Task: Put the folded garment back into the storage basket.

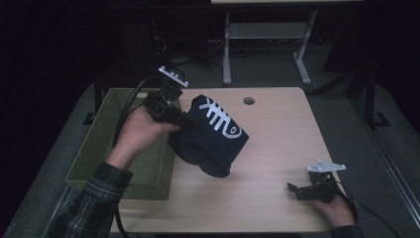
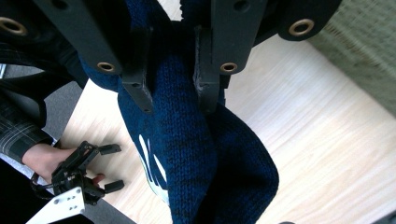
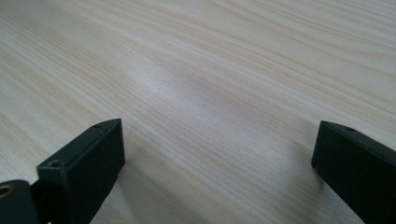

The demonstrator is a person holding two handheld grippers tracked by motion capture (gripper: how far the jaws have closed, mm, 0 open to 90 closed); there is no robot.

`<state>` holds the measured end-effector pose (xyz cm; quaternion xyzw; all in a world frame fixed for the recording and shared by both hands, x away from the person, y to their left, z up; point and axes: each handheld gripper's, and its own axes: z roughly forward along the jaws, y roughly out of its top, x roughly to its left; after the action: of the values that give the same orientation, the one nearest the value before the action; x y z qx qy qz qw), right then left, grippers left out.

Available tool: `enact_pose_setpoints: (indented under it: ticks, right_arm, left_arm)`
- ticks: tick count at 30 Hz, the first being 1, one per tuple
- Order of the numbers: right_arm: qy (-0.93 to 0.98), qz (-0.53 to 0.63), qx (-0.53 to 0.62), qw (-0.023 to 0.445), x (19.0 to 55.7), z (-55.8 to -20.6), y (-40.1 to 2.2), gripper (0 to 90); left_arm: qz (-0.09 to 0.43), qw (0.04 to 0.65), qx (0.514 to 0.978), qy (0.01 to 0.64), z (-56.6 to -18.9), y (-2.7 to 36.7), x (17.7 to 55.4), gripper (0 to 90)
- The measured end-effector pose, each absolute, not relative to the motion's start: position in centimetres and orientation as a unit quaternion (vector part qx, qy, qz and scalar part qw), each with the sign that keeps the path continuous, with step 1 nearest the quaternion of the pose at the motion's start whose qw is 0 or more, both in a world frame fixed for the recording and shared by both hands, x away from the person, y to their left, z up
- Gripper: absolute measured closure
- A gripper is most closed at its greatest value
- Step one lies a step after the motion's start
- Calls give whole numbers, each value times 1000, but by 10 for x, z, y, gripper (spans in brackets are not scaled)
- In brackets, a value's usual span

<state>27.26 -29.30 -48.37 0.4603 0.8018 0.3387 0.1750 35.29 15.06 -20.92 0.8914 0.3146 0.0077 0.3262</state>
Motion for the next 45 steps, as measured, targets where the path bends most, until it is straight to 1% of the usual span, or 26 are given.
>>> enact_pose_setpoints:
  ticks: [6, 10, 17, 30, 37, 45]
  right_arm:
    - [802, 339, 460, 175, 273, -484, -293, 22]
    - [802, 339, 460, 175, 273, -484, -293, 22]
    - [802, 339, 460, 175, 273, -484, -293, 22]
    - [801, 338, 462, 175, 273, -484, -293, 22]
    - [800, 338, 464, 175, 273, -484, -293, 22]
    - [800, 338, 464, 176, 273, -484, -293, 22]
  left_arm:
    - [23, 334, 884, 327, -193, 173, 350, 733]
    - [23, 348, 874, 339, -186, 186, 347, 733]
    - [41, 345, 866, 360, -174, 215, 342, 733]
    - [67, 343, 843, 410, -168, 275, 333, 732]
    - [75, 345, 825, 442, -174, 306, 330, 733]
    - [67, 351, 806, 473, -196, 330, 334, 732]
